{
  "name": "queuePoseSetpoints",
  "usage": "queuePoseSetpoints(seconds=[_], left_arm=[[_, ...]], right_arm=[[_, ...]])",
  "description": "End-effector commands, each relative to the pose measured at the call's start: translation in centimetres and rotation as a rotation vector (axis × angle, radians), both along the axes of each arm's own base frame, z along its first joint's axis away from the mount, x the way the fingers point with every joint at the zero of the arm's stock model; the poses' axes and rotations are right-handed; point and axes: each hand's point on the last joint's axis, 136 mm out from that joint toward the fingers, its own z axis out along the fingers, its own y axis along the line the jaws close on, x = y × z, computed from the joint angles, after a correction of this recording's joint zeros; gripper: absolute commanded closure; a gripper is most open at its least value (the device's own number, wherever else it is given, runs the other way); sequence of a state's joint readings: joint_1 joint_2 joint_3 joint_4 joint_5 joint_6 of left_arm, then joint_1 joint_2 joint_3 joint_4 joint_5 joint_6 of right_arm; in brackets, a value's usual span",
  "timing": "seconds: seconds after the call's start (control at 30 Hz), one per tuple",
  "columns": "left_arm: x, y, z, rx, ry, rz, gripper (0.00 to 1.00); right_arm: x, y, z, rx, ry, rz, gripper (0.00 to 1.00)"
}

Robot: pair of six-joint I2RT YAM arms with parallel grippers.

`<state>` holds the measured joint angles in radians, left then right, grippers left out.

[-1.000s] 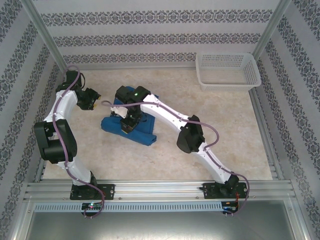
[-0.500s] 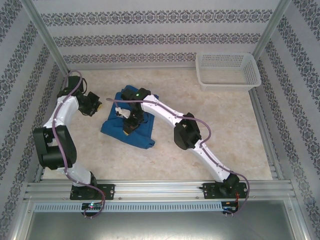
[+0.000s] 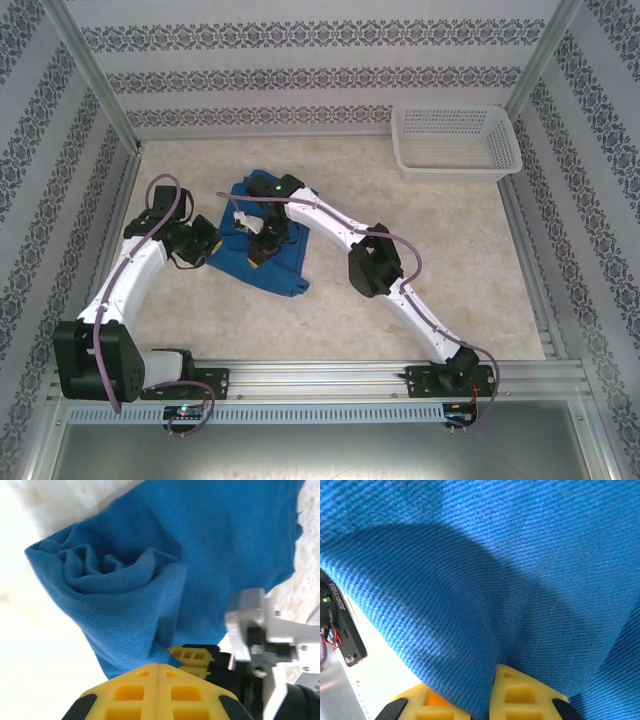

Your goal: Roll up the long pants

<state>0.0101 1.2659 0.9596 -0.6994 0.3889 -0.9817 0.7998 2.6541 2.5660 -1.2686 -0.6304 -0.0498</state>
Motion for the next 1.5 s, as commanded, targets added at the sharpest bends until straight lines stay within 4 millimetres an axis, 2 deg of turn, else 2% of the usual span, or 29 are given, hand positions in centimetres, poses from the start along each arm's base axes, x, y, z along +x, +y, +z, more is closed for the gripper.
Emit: queuePoseSetpoints(seconds=[0.0,0.1,0.23,0.53,0.67,0.73,0.87,0.9,0.93,0.97,1.0,1.1,1.17,1.2,1.27,1.3,1.33,1.47], left_arm=[[-0.7,-0.6,-1.8,-0.009,0.065,0.01,1.0],[-0.3,-0.8,-3.3,0.008,0.091,0.003,1.0],[1.3,-0.9,-4.9,0.02,0.106,0.001,1.0],[5.0,1.5,-7.4,0.173,0.128,0.031,1.0],[5.9,1.5,-8.2,0.17,0.139,0.037,1.0],[6.0,1.5,-8.6,0.169,0.147,0.041,1.0],[6.3,1.5,-9.0,0.167,0.157,0.041,1.0],[6.3,1.4,-9.0,0.167,0.159,0.04,1.0],[6.4,1.4,-9.1,0.167,0.159,0.039,1.0],[6.5,1.4,-9.2,0.165,0.16,0.037,1.0],[6.7,1.4,-9.2,0.166,0.161,0.037,1.0],[7.1,1.4,-9.2,0.165,0.16,0.035,1.0],[7.5,1.3,-9.2,0.165,0.157,0.034,1.0],[7.7,1.4,-9.3,0.167,0.158,0.033,1.0],[8.2,1.3,-9.4,0.168,0.155,0.032,1.0],[8.4,1.2,-9.5,0.164,0.158,0.03,1.0],[8.7,1.1,-9.7,0.158,0.16,0.029,1.0],[9.5,0.6,-10.0,0.129,0.158,0.025,1.0]], right_arm=[[1.9,-0.3,-2.2,-0.017,-0.02,-0.037,1.0],[2.1,-0.4,-2.2,-0.015,-0.017,-0.045,1.0],[2.0,-0.4,-2.3,-0.015,-0.008,-0.043,1.0],[1.8,-0.5,-1.6,-0.012,-0.018,-0.041,1.0],[2.4,-1.2,-0.7,-0.054,-0.112,-0.036,0.6],[2.9,-1.7,0.3,-0.09,-0.193,-0.036,0.51],[4.1,-3.1,3.5,-0.189,-0.416,-0.045,0.49],[4.2,-3.4,4.5,-0.205,-0.463,-0.048,0.5],[4.2,-3.7,5.6,-0.221,-0.504,-0.048,0.57],[3.9,-3.9,6.7,-0.228,-0.538,-0.047,0.76],[3.6,-4.2,7.6,-0.24,-0.566,-0.047,1.0],[1.6,-4.4,9.2,-0.251,-0.612,-0.016,1.0],[0.0,-4.5,9.3,-0.262,-0.643,0.005,1.0],[-1.0,-4.4,8.9,-0.271,-0.663,0.024,0.9],[-2.7,-4.3,8.2,-0.303,-0.732,0.065,0.52],[-3.4,-4.4,7.6,-0.334,-0.78,0.089,0.44],[-3.9,-4.4,7.1,-0.36,-0.814,0.113,0.4],[-5.1,-4.3,4.8,-0.447,-0.899,0.173,0.39]])
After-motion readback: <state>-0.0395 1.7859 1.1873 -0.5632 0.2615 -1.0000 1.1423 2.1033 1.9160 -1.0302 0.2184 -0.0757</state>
